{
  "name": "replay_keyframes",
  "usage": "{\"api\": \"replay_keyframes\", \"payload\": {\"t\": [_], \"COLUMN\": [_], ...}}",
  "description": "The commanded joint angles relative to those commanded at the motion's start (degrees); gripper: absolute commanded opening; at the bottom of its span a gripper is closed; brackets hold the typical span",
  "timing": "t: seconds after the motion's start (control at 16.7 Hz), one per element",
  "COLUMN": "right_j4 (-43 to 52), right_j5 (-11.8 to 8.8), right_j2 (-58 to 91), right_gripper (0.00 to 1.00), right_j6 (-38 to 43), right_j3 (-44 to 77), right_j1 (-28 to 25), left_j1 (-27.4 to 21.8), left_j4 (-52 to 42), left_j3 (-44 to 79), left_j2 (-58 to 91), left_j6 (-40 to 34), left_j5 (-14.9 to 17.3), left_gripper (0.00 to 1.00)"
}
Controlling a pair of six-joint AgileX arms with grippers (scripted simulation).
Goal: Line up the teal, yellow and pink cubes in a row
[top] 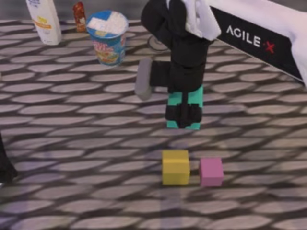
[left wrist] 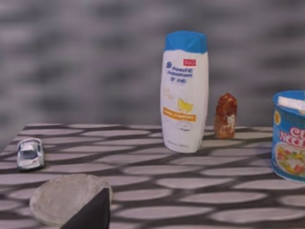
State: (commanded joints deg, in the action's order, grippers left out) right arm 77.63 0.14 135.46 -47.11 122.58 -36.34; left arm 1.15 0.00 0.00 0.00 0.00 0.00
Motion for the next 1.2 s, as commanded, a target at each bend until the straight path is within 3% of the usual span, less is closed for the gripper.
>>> {"api": "replay_keyframes", "payload": {"t": [0.18,0.36,0.78,1.2], "right_j4": [4.90,7.69,7.08,-7.14], "right_j5": [0.02,0.16,0.14,0.16], "right_j2": [5.51,8.53,8.62,7.86], "right_gripper": [0.00,0.00,0.00,0.00], "right_j6": [6.68,11.17,12.09,12.08], "right_j3": [11.12,16.89,16.74,1.40], "right_j1": [-11.07,-16.86,-17.57,-17.78], "left_j1": [0.00,0.00,0.00,0.00], "left_j4": [0.00,0.00,0.00,0.00], "left_j3": [0.00,0.00,0.00,0.00], "left_j2": [0.00,0.00,0.00,0.00], "left_j6": [0.00,0.00,0.00,0.00], "left_j5": [0.00,0.00,0.00,0.00], "left_gripper": [1.00,1.00,1.00,1.00]}}
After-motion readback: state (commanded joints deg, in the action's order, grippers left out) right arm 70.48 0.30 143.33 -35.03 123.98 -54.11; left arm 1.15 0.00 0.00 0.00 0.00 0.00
